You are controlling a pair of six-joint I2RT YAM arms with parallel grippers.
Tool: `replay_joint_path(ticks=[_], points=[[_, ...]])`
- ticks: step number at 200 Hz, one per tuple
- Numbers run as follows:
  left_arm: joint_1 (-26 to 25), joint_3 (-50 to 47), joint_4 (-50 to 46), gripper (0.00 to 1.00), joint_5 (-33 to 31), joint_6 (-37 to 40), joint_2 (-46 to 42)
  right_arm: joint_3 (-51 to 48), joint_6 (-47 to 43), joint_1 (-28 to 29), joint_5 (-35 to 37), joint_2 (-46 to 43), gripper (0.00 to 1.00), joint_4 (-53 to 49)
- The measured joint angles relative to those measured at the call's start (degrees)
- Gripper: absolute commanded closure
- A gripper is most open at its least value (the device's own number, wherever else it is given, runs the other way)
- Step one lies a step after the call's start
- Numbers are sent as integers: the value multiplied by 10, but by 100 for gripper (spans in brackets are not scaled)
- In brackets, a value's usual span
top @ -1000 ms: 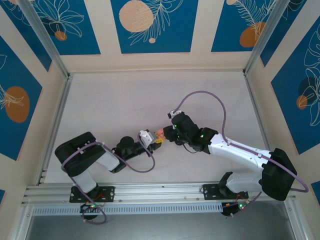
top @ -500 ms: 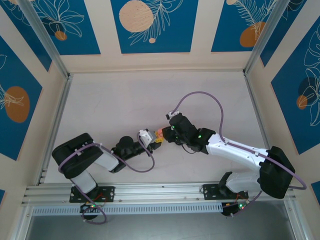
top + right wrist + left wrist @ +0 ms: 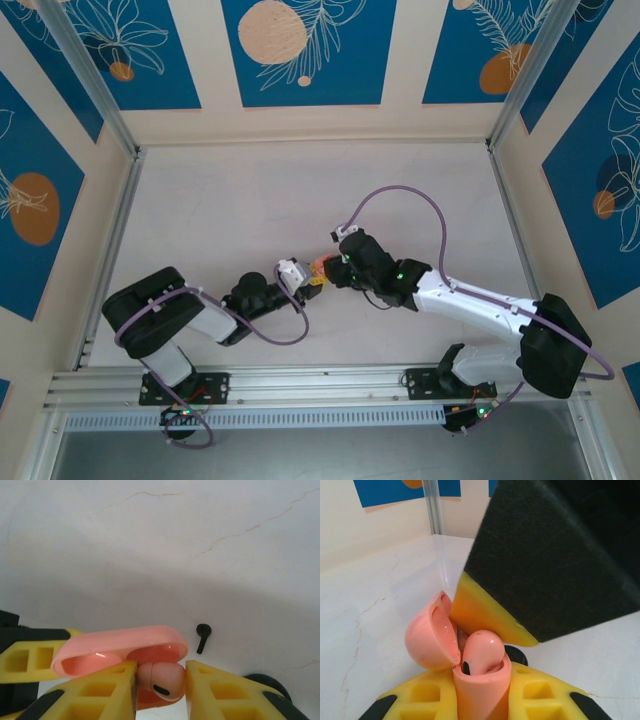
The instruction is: Insert the wireless bluetooth earbuds into the charging case
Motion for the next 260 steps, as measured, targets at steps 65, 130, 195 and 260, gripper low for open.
replay_joint_path(ticks=[65, 130, 195, 260], points=[[-1, 0, 1, 91, 0, 0, -9, -15, 5, -2, -10, -22, 62, 9], [-2, 0, 9, 91, 0, 2, -18, -50, 21, -33, -82, -71, 55, 39], [-2, 0, 11, 91, 0, 2, -19, -94, 54, -90, -194, -93, 50, 93], [-2, 0, 11, 91, 0, 2, -19, -96, 68, -119, -272, -94, 46, 137]])
